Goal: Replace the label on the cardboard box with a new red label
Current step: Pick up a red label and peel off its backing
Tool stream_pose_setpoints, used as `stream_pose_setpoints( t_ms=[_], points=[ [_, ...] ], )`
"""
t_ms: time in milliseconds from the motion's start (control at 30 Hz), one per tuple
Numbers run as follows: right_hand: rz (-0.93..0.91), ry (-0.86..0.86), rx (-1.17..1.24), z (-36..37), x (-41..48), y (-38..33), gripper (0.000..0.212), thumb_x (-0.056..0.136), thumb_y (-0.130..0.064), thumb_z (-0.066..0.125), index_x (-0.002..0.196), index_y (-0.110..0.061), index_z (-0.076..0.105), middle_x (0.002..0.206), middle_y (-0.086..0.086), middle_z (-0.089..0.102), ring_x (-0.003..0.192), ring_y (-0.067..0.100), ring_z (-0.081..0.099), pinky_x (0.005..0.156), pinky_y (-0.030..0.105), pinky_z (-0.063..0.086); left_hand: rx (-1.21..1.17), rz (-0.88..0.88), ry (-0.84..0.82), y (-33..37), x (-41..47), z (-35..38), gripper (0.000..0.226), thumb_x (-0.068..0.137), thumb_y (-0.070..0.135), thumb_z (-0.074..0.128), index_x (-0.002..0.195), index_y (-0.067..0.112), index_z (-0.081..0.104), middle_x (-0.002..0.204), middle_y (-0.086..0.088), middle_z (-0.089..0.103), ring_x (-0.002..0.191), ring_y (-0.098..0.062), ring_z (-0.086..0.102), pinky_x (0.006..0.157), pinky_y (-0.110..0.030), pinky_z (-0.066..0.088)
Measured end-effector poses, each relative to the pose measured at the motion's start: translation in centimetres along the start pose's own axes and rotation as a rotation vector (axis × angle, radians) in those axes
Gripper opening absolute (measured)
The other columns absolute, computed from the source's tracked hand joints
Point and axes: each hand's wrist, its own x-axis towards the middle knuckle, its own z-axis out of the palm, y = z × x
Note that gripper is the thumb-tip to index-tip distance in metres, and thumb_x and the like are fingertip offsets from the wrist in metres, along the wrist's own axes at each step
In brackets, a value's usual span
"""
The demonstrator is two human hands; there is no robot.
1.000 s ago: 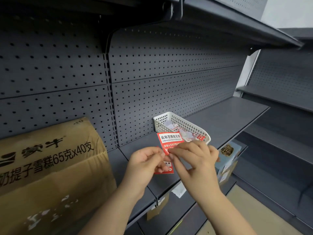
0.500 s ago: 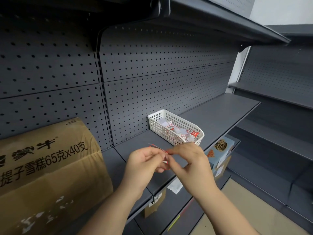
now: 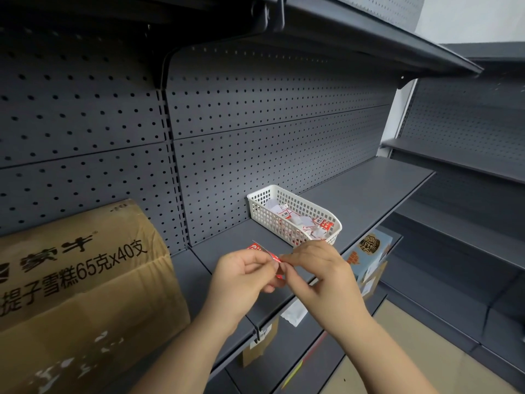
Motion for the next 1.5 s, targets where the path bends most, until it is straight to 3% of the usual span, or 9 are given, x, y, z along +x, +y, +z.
stream_pose_setpoints(
  t_ms=[167, 333, 467, 600, 700, 833, 1067, 1333, 1500],
  points=[
    [0.082, -0.009, 0.059, 0.0, 0.6, 0.0, 0.008, 0.076, -0.018, 0.074, 0.083, -0.023, 0.076, 0.076, -0.009, 0.072, 0.083, 0.006, 0.059, 0.078, 0.025, 0.047, 0.061, 0.043, -0.001, -0.3, 0.2, -0.2, 0.028, 0.085, -0.004, 0.058, 0.069, 0.015, 0.071, 0.065, -0.01, 0.074, 0.062, -0.021, 0.071, 0.054, -0.02, 0.05],
    [0.168, -0.055, 0.052, 0.0, 1.0, -0.2, 0.011, 0.074, -0.019, 0.076, 0.08, -0.027, 0.075, 0.075, -0.011, 0.071, 0.087, 0.008, 0.058, 0.078, 0.025, 0.048, 0.139, 0.097, -0.004, -0.4, 0.5, -0.2, 0.033, 0.084, -0.008, 0.057, 0.065, 0.018, 0.068, 0.054, 0.001, 0.071, 0.053, -0.01, 0.068, 0.054, -0.016, 0.05],
    [0.187, -0.094, 0.0, 0.2, 1.0, -0.3, 0.006, 0.073, -0.02, 0.073, 0.078, -0.024, 0.075, 0.075, -0.01, 0.07, 0.088, 0.006, 0.057, 0.078, 0.025, 0.048, 0.272, 0.194, -0.01, -0.9, 0.5, -0.5, 0.027, 0.082, 0.001, 0.061, 0.067, 0.021, 0.069, 0.065, -0.006, 0.074, 0.06, -0.01, 0.07, 0.063, -0.025, 0.055],
    [0.169, -0.101, -0.043, 0.2, 0.7, -0.6, 0.006, 0.074, -0.022, 0.069, 0.078, -0.022, 0.074, 0.074, -0.007, 0.069, 0.086, 0.009, 0.057, 0.073, 0.03, 0.051, 0.378, 0.271, -0.006, -1.7, 0.4, -0.6, 0.008, 0.077, 0.027, 0.06, 0.077, 0.026, 0.068, 0.065, -0.003, 0.073, 0.064, -0.017, 0.072, 0.068, -0.047, 0.059],
    [0.163, -0.083, -0.035, 0.1, 0.6, -0.8, 0.009, 0.074, -0.021, 0.067, 0.079, -0.022, 0.074, 0.072, -0.007, 0.07, 0.084, 0.011, 0.058, 0.072, 0.032, 0.051, 0.435, 0.305, 0.019, -1.9, 0.5, -0.7, 0.013, 0.074, 0.035, 0.06, 0.08, 0.026, 0.067, 0.064, 0.0, 0.072, 0.064, -0.016, 0.071, 0.063, -0.046, 0.058],
    [0.166, -0.052, -0.037, 0.1, 0.5, -0.4, 0.009, 0.074, -0.019, 0.066, 0.075, -0.022, 0.074, 0.069, -0.007, 0.07, 0.081, 0.012, 0.059, 0.071, 0.031, 0.051, 0.456, 0.314, 0.036, -1.8, 0.7, -0.3, 0.006, 0.078, 0.02, 0.067, 0.075, 0.024, 0.069, 0.065, 0.005, 0.072, 0.059, -0.012, 0.068, 0.061, -0.035, 0.058],
    [0.292, 0.061, -0.017, -0.9, 0.8, 1.5, 0.009, 0.07, -0.019, 0.063, 0.069, -0.017, 0.072, 0.068, -0.006, 0.067, 0.076, 0.013, 0.058, 0.069, 0.012, 0.041, 0.176, 0.041, 0.003, -1.3, 2.5, 1.3, 0.016, 0.084, 0.002, 0.059, 0.075, 0.011, 0.068, 0.069, -0.004, 0.074, 0.054, -0.011, 0.066, 0.051, -0.017, 0.049],
    [0.587, 0.149, 0.106, -3.2, 0.8, 5.6, 0.019, 0.073, -0.012, 0.065, 0.057, -0.024, 0.063, 0.067, -0.015, 0.065, 0.067, 0.006, 0.057, 0.06, 0.015, 0.041, 0.022, -0.142, -0.008, -1.2, 6.2, 4.1, 0.014, 0.088, 0.01, 0.056, 0.079, 0.01, 0.067, 0.067, -0.001, 0.076, 0.06, -0.014, 0.07, 0.056, -0.025, 0.048],
    [0.724, 0.226, 0.22, -5.4, 0.9, 8.5, 0.012, 0.074, -0.003, 0.062, 0.063, -0.005, 0.064, 0.061, 0.009, 0.065, 0.051, 0.006, 0.053, 0.053, 0.018, 0.044, -0.034, -0.259, 0.012, -1.5, 9.6, 5.4, 0.013, 0.088, 0.013, 0.058, 0.08, 0.009, 0.067, 0.062, -0.001, 0.075, 0.053, -0.011, 0.068, 0.051, -0.022, 0.045]
  ],
)
